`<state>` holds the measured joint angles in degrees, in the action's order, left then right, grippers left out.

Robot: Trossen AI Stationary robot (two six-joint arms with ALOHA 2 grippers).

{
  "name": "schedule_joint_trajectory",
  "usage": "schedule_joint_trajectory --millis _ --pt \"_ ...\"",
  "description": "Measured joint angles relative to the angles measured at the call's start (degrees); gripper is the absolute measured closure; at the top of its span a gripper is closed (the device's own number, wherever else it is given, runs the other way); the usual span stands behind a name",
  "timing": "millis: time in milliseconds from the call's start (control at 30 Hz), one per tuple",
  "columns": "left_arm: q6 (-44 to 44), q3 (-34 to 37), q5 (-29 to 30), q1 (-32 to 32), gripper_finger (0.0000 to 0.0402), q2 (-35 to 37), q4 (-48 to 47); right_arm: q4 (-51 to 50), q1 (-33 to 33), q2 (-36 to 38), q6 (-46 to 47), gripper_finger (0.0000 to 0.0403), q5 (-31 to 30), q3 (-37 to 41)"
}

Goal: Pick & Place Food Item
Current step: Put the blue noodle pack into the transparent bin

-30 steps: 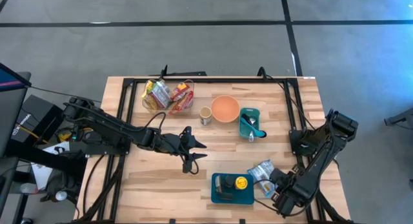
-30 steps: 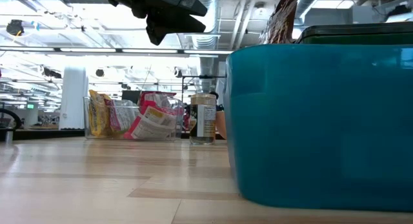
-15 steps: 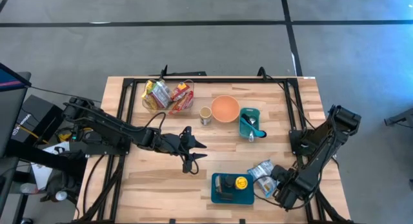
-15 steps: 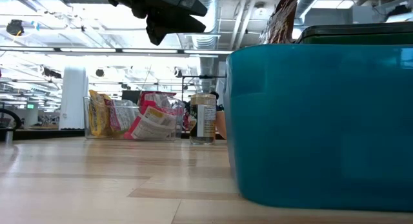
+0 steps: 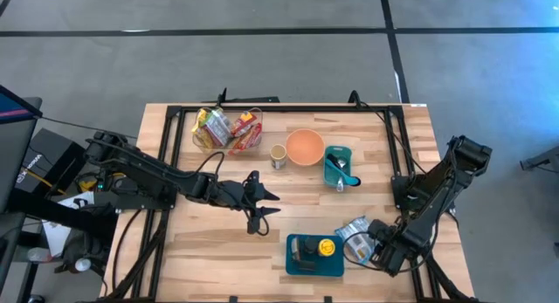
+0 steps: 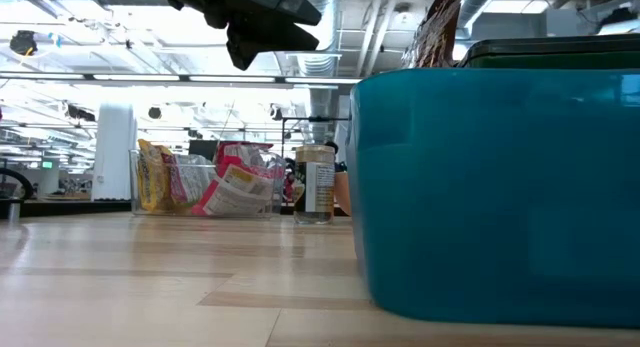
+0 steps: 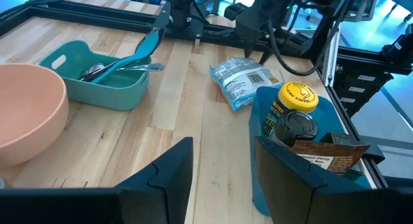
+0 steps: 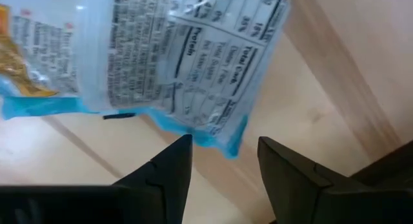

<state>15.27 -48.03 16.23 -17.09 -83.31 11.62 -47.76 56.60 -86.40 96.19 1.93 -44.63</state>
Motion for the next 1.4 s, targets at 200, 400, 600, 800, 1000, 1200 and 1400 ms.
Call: schedule_joint_trajectory --millis 200,400,600,800,1000,1200,1400 --pt "0.0 0.0 0.0 0.2 0.0243 0.0 0.0 0.3 0.0 0.0 -0.2 0.0236 -0.4 0.0" --pt "0.0 0.0 0.0 0.1 0.0243 0.0 0.0 2.3 0.0 -0.1 -0.4 0.024 -1.0 0.0" --pt "0.0 0.0 0.0 0.1 0.0244 0.0 0.0 2.2 0.0 -0.1 -0.4 0.0241 -1.8 0.0" --pt "0.0 0.0 0.0 0.1 0.0243 0.0 0.0 2.2 0.0 -0.1 -0.2 0.0252 -2.0 0.0" --pt "0.0 0.0 0.0 0.1 0.0243 0.0 0.0 2.3 0.0 -0.1 -0.2 0.03 -2.0 0.0" --pt "0.0 0.0 0.0 0.1 0.0243 0.0 0.0 2.9 0.0 -0.1 -0.1 0.0356 -2.0 0.0" --pt "0.0 0.0 0.0 0.1 0.0243 0.0 0.0 3.0 0.0 -0.1 -0.1 0.0399 -2.0 -0.1"
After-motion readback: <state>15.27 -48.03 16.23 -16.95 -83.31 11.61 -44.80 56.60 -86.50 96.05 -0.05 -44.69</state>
